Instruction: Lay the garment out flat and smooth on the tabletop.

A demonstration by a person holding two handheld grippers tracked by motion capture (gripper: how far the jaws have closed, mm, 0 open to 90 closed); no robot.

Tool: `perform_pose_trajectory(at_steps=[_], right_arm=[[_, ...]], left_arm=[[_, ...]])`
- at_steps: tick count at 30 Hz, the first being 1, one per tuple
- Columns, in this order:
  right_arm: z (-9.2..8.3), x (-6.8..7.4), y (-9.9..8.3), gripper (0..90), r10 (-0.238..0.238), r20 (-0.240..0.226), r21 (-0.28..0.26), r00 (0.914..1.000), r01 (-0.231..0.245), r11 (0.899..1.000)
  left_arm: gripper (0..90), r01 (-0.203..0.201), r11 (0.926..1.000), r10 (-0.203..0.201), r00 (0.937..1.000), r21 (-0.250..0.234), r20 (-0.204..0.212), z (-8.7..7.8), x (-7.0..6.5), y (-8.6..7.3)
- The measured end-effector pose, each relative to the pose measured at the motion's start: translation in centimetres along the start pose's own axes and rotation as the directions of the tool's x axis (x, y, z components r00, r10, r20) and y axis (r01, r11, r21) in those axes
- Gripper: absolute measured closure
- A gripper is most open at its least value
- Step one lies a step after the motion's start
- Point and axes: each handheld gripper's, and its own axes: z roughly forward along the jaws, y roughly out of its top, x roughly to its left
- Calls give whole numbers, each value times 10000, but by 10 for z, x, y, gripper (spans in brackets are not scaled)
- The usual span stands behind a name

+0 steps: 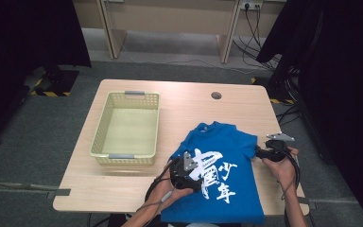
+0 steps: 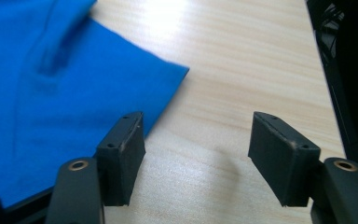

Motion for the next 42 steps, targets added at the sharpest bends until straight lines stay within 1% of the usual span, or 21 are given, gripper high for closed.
perform_pose_trajectory(at_steps=[2,3,4,5,6,7,8,11,14,16,18,19,20,22,26,27,28,29,32,34,42], right_arm=[[-7,3,4,342,92,-282,-293,9996,-100,9995],[-7,3,4,342,92,-282,-293,9996,-100,9995],[-11,8,7,336,73,-589,-449,9982,-99,9989],[-12,12,7,334,14,-729,-489,9973,-49,9988],[-12,12,7,334,14,-729,-489,9973,-49,9988],[-12,20,8,330,-136,-1026,-445,9946,91,9990],[-12,25,8,327,-226,-1162,-423,9930,178,9989],[-13,36,8,319,-561,-1376,-418,9889,508,9978],[-16,46,7,311,-814,-1729,-467,9816,743,9961],[-19,51,6,305,-926,-1915,-480,9771,850,9952],[-20,54,6,302,-957,-1997,-489,9752,876,9949],[-23,60,4,295,-1089,-2225,-459,9688,1012,9938],[-24,63,2,292,-1170,-2329,-466,9654,1091,9929],[-27,70,-1,288,-1338,-2511,-443,9587,1267,9909],[-32,83,-9,283,-1623,-2888,-336,9435,1594,9866],[-32,85,-12,282,-1762,-2977,-301,9383,1753,9841],[-32,87,-15,281,-1816,-3068,-201,9343,1844,9826],[-32,89,-18,280,-1863,-3146,-99,9308,1930,9811],[-32,88,-21,280,-1656,-3199,-84,9329,1720,9851],[-32,83,-24,280,-1377,-3332,18,9327,1467,9892],[-35,71,-28,281,-1355,-3301,70,9342,1460,9893]], left_arm=[[161,6,10000,-6,10000,-6,0,0,0,0],[161,5,10000,-5,10000,-5,-4,0,0,0],[160,6,10000,-6,10000,-2,-6,0,0,0],[160,6,10000,-6,10000,-2,-6,0,0,0],[160,7,10000,-7,10000,-3,-2,0,0,0],[158,-2,10000,2,10000,5,12,0,0,0],[156,-8,10000,8,10000,11,26,0,0,0],[108,-47,9999,45,9998,91,212,0,0,0],[98,159,9999,-159,9996,-19,229,-2,1,0],[91,323,9992,-319,9994,-251,151,-9,4,1],[88,357,9987,-354,9993,-358,90,-13,5,1],[85,468,9976,-470,9989,-508,-28,-19,7,1],[84,468,9976,-470,9989,-508,-28,-19,7,1],[84,529,9967,-545,9982,-624,-244,-26,13,-3],[84,696,9953,-732,9959,-677,-531,-32,20,-10],[84,759,9946,-812,9939,-702,-752,-35,24,-15],[84,796,9944,-852,9930,-697,-816,-36,26,-17],[84,796,9944,-852,9930,-697,-816,-36,26,-17],[84,841,9943,-900,9917,-656,-923,-38,29,-22],[84,865,9943,-922,9913,-627,-937,-38,30,-24],[84,790,9949,-847,9918,-626,-957,-37,30,-23]])
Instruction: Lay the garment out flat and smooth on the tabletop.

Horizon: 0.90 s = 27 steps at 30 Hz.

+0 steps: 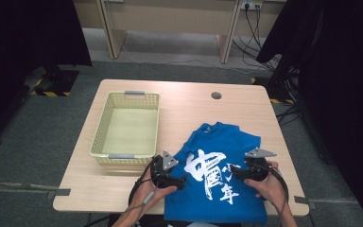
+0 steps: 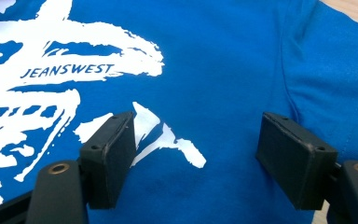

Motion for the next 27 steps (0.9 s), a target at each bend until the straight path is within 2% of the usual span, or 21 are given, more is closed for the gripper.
perform_pose_trajectory(at_steps=[7,12,15,19,21,23,27], right_arm=[[-10,-20,-10,281,15,32,9,10000,-15,10000],[-16,-28,-17,280,27,28,-12,10000,-27,10000],[-19,-31,-19,280,-1,49,-26,10000,1,10000],[-20,-29,-20,265,125,264,-39,9996,-124,9999],[-21,-26,-20,242,11,446,-102,9990,-6,9999],[-23,-21,-19,239,77,334,-287,9994,-68,9996],[-24,-12,-17,238,-193,128,-354,9997,198,9992]], left_arm=[[73,29,10000,-29,10000,3,22,2,-1,0],[84,-214,9998,215,9995,-41,210,4,-10,2],[84,-314,9994,318,9990,-130,301,8,-15,9],[86,-353,9988,364,9988,-343,322,18,-20,21],[89,-413,9983,428,9984,-418,371,25,-24,30],[97,-515,9975,533,9979,-488,368,33,-28,39],[149,-817,9945,826,9965,-649,113,49,-31,56]])
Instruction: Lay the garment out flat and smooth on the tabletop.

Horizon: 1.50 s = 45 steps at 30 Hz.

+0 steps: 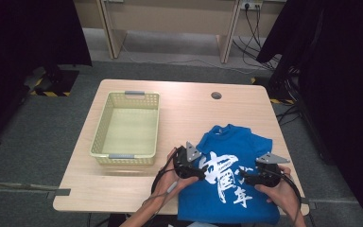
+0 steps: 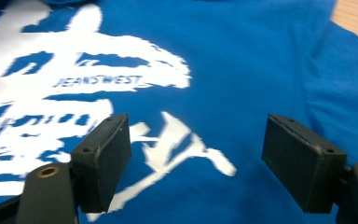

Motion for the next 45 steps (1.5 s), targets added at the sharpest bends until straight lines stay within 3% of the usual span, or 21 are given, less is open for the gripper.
perform_pose_trajectory(at_steps=[6,11,15,19,28,35,39,40,45], right_arm=[[5,3,-2,239,-68,-79,152,9999,69,9999],[6,3,-3,239,-11,-113,161,9999,12,9999],[7,4,-3,240,63,-121,156,9999,-61,9999],[7,4,-4,241,89,-110,139,9999,-88,9999],[7,4,-4,241,151,-98,137,9998,-150,9998],[6,4,-5,242,175,-74,166,9998,-174,9997],[6,4,-4,242,175,-66,176,9998,-173,9997],[6,4,-4,242,170,-65,184,9998,-168,9997],[6,4,-4,241,177,-57,178,9998,-176,9997]], left_arm=[[373,-483,9981,491,9986,370,-197,23,3,9],[577,-433,9970,469,9974,643,-551,33,10,11],[707,-504,9953,567,9955,832,-753,34,13,10],[751,-306,9967,379,9944,750,-983,26,21,10],[766,66,9985,17,9883,536,-1528,6,39,4],[721,148,9998,-122,9759,102,-2180,-15,48,3],[620,417,9991,-427,9783,-89,-2025,-19,47,5],[602,466,9989,-476,9824,-99,-1808,-18,44,7],[490,403,9991,-376,9864,136,-1598,-8,38,11]])
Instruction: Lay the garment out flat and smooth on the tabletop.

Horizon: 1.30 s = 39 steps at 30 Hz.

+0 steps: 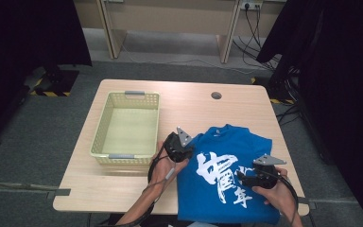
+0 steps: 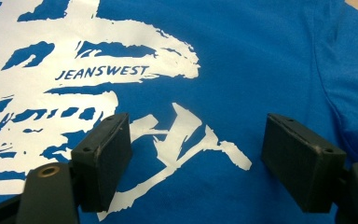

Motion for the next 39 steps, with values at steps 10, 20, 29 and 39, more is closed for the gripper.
perform_pose_trajectory(at_steps=[10,20,29,39], right_arm=[[0,0,0,241,-13,-15,-12,10000,13,10000],[0,0,0,240,-4,-33,-47,10000,4,10000],[1,0,0,240,2,-31,-46,10000,-2,10000],[1,0,0,239,-9,-33,-44,10000,8,10000]], left_arm=[[514,-632,9920,632,9980,1094,34,35,-8,0],[755,-951,9885,1116,9836,1179,-1419,39,9,11],[525,-139,9975,254,9852,689,-1693,34,15,14],[479,572,9952,-528,9971,799,-552,44,9,23]])
